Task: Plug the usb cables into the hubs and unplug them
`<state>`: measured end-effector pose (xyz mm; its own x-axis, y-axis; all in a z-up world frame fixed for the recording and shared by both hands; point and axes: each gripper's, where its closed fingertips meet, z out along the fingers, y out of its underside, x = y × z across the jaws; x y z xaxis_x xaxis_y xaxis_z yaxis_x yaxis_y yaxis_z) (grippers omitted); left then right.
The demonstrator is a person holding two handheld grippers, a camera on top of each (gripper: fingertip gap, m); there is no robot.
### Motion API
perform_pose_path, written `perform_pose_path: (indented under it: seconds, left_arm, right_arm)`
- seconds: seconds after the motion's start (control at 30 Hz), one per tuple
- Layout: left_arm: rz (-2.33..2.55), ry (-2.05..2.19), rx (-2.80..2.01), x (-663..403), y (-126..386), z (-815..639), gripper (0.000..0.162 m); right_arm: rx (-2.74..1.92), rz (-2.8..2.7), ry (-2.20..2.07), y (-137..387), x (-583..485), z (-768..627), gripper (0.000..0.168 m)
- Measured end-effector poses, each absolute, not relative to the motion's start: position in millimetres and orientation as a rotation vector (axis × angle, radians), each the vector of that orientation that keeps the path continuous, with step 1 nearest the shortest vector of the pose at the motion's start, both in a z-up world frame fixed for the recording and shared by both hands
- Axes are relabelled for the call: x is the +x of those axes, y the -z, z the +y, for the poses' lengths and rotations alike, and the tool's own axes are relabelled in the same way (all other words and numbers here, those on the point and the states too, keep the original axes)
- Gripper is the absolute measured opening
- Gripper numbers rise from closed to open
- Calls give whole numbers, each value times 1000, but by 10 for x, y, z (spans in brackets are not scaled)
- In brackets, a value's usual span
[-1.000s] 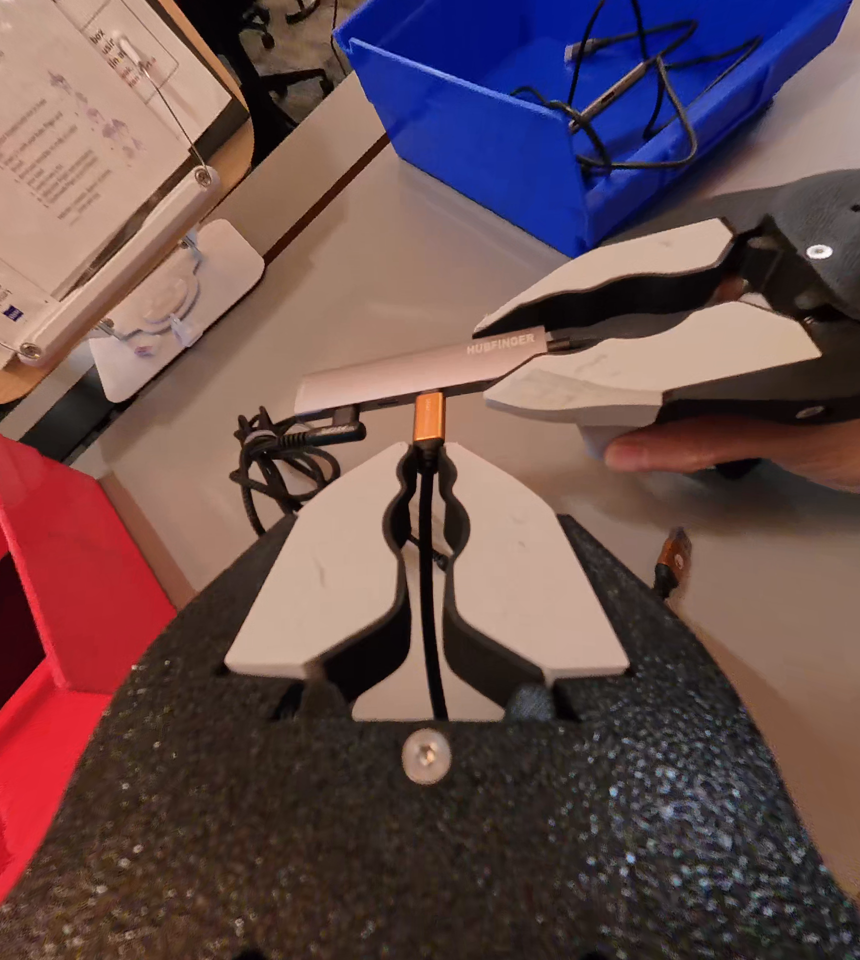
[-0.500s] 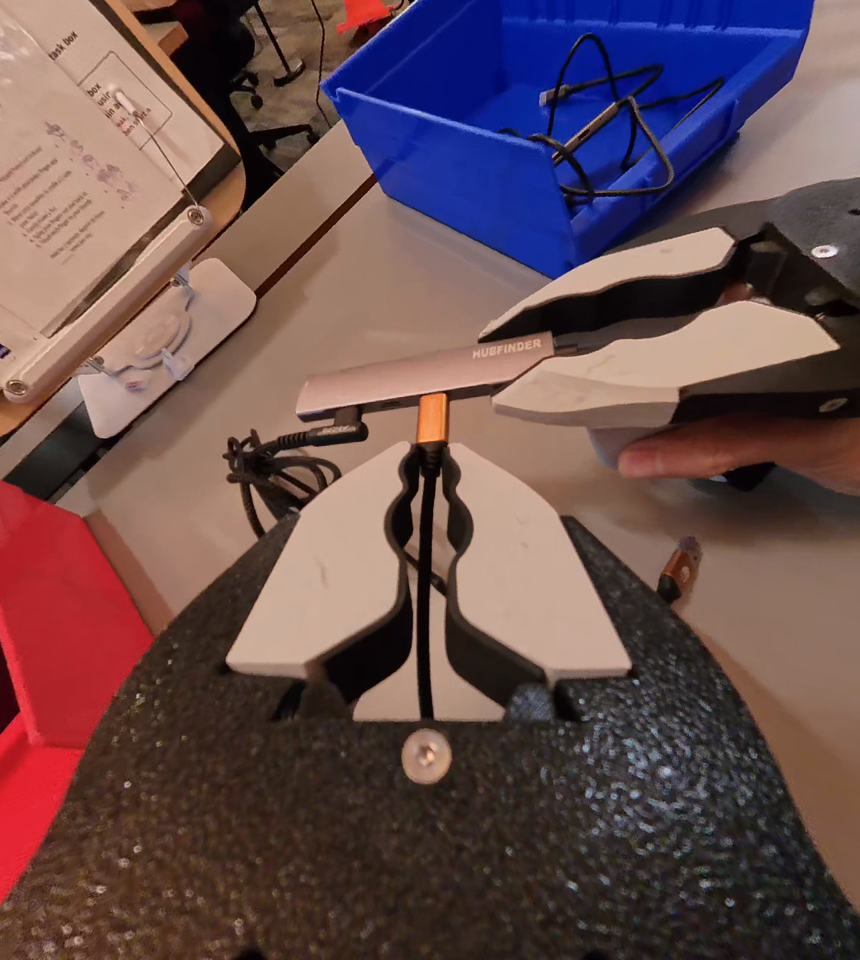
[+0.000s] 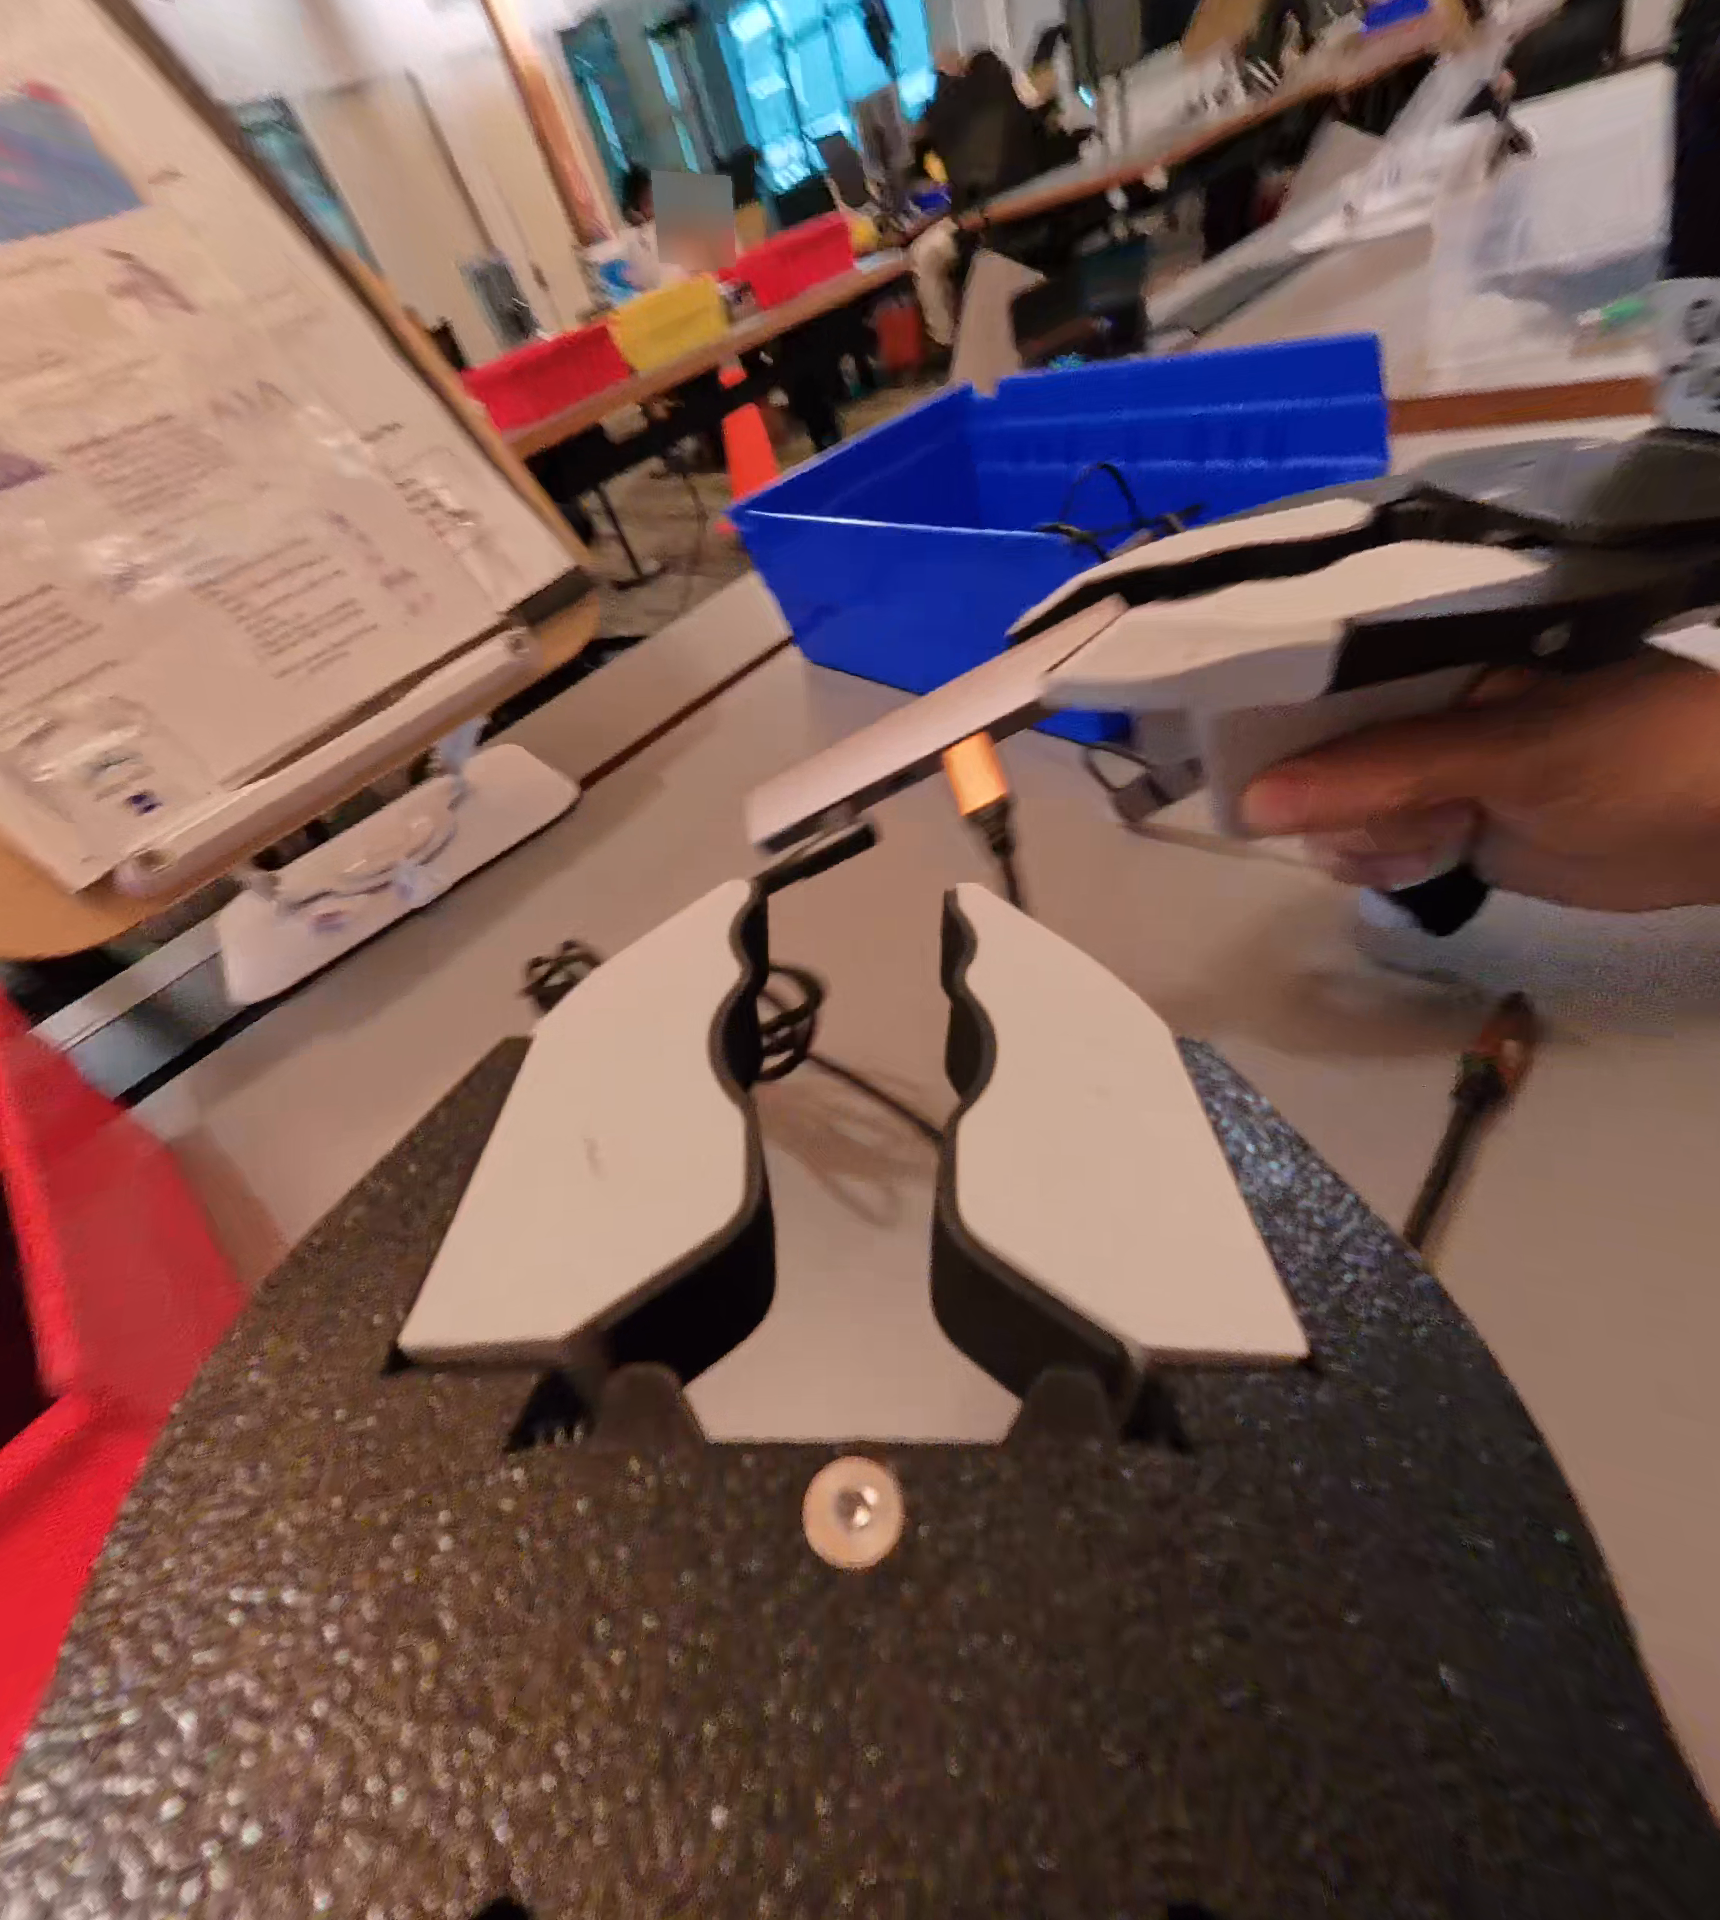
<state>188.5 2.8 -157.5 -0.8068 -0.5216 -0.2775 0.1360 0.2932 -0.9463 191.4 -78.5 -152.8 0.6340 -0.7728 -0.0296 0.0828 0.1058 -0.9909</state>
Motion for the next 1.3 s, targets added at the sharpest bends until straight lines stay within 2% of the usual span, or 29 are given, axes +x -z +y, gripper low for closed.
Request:
perform_pose_path:
  seconds: [0.23,0.63,0.8,0.93,1.17,1.3]
  left_arm:
    - [1976,1497,-596,2134,2027,773,35]
    - [1971,1504,-467,2033,2014,771,32]
    - [1970,1522,-480,2040,2005,781,31]
    - [1987,1498,-461,2031,2032,757,31]
    - [1992,1474,-413,1992,2048,732,29]
    - [1988,1466,-391,1973,2048,723,29]
  right_arm:
    - [-1319,533,778,771,1644,-870,25]
    - [-1403,494,1237,-1236,1651,-2120,25]
    - [-1522,502,1408,-1710,2012,-2694,25]
    - [-1688,565,1539,-1507,2504,-3123,25]
    - [-2191,698,1325,20,2928,-3219,25]
    - [-2241,689,1157,449,2941,-2991,25]
